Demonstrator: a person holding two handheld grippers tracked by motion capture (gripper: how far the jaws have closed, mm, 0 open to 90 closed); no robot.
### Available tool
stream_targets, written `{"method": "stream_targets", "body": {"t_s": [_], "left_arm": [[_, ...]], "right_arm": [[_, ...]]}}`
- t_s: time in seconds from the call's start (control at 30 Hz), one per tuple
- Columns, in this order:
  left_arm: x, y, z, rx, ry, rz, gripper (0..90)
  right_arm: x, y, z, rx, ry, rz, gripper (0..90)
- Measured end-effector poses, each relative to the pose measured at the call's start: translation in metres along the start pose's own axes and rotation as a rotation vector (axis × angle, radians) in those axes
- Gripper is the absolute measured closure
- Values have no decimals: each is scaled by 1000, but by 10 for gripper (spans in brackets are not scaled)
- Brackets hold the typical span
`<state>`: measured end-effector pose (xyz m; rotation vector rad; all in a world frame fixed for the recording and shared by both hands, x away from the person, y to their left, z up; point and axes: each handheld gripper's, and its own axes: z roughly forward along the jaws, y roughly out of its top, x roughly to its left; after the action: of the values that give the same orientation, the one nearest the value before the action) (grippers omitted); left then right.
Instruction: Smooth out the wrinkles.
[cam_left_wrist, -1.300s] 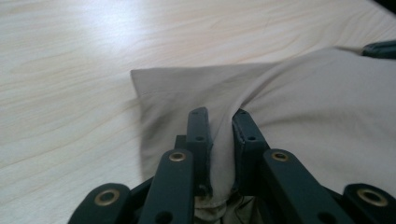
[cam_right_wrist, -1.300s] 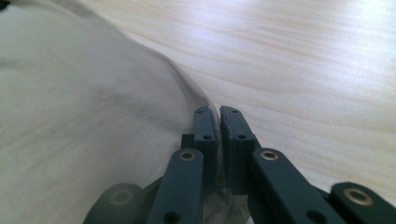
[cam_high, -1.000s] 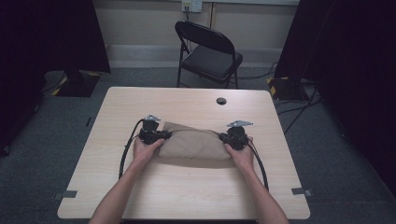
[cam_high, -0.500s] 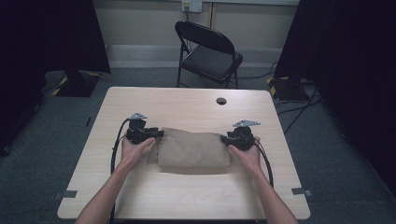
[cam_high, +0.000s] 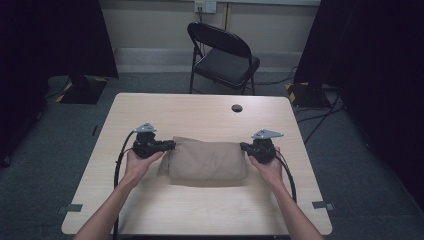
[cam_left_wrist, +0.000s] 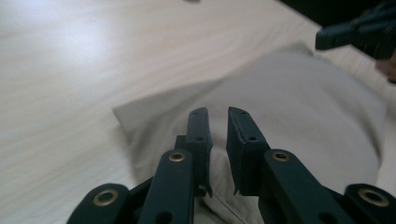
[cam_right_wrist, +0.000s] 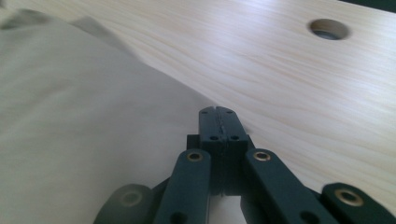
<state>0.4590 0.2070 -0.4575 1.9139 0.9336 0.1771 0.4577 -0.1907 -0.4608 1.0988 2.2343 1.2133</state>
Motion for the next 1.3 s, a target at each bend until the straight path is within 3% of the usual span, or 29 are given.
{"method": "stream_targets", "body": {"t_s": [0.03, 0.1, 0.23, 0.43, 0.53, 0.57, 0.67, 0.73, 0.77, 0.8, 0.83, 0.9, 0.97, 1.1, 1.2, 1.3], "left_arm": [[-1, -5, 11, 42, 19, 3, 791], [3, -8, 19, 68, 54, -7, 771], [17, -18, 29, 77, 102, -51, 703], [12, -16, 35, 70, 159, -26, 715], [13, -17, 34, 76, 152, -20, 724], [14, -17, 33, 88, 157, 1, 735], [13, -17, 33, 86, 158, -3, 745], [13, -17, 32, 90, 164, -21, 743], [14, -18, 29, 83, 146, -47, 735], [14, -18, 29, 83, 146, -47, 716], [17, -19, 25, 65, 124, -45, 667], [20, -19, 20, 65, 125, -46, 647], [23, -17, 10, 21, 120, -82, 583], [22, -13, 0, -3, 116, -78, 565], [24, -13, -10, 5, 114, -93, 529], [25, -16, -20, 32, 144, -99, 470]], "right_arm": [[4, 0, 5, 10, 27, -6, 900], [4, -4, 12, 41, 30, -8, 900], [-2, -12, 23, 77, 23, 14, 900], [-5, -17, 32, 94, 4, 15, 900], [-4, -16, 33, 97, -2, 14, 900], [-4, -16, 34, 101, -9, 2, 900], [-5, -16, 35, 99, -10, -2, 900], [-6, -16, 34, 96, -17, 1, 900], [-8, -16, 32, 84, -24, 16, 851], [-8, -16, 32, 84, -24, 16, 851], [-11, -17, 29, 81, -48, 45, 791], [-13, -17, 27, 82, -52, 46, 789], [-16, -17, 19, 71, -61, 51, 771], [-17, -14, 10, 41, -69, 60, 756], [-17, -10, 0, 19, -59, 67, 731], [-17, -9, -10, 9, -53, 81, 664]]}}
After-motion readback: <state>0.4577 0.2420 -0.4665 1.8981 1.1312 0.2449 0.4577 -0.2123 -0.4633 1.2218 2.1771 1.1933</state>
